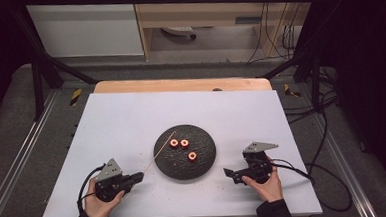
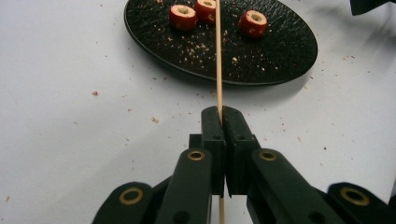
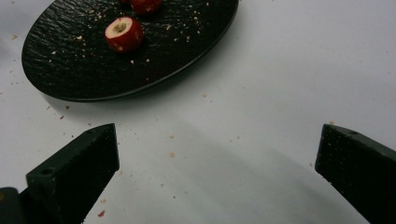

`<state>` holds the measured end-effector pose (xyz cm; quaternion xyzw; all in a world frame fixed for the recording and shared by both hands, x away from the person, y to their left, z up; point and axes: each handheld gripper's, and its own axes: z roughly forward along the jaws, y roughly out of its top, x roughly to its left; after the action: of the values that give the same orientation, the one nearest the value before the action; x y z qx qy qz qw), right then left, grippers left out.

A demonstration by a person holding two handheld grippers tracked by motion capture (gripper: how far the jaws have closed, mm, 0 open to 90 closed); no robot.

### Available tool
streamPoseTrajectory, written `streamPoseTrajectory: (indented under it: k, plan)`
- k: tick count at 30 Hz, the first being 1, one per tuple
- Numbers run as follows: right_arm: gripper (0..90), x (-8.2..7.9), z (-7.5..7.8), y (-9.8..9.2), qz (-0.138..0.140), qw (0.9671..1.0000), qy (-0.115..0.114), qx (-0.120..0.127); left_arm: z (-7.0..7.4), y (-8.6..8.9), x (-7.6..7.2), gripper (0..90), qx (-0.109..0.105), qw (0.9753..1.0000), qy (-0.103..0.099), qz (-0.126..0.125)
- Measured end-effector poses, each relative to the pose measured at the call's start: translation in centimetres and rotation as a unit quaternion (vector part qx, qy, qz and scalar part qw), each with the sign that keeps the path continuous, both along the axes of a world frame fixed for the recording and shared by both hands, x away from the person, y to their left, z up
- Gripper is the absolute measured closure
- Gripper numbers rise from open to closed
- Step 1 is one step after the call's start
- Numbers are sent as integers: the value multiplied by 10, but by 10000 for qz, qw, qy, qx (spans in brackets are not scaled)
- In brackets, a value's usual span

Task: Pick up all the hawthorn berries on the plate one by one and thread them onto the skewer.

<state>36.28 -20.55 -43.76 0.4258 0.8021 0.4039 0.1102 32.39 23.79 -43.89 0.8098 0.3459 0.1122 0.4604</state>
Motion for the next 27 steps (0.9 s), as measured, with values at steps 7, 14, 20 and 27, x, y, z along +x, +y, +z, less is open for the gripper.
streamPoseTrajectory:
  k: [7,14,20,27]
  plan:
    - [5,8,16,21,167,9998,-69,-97,-2,0,0,879,22,10000,40,-23]
    - [10,19,36,52,403,9983,-4,-422,-2,-1,0,879,33,10000,55,-71]
    - [23,31,44,77,513,9962,95,-698,-3,-2,0,880,84,9999,63,-85]
    - [65,43,45,103,642,9912,276,-1127,-3,-2,1,879,100,9999,79,-75]
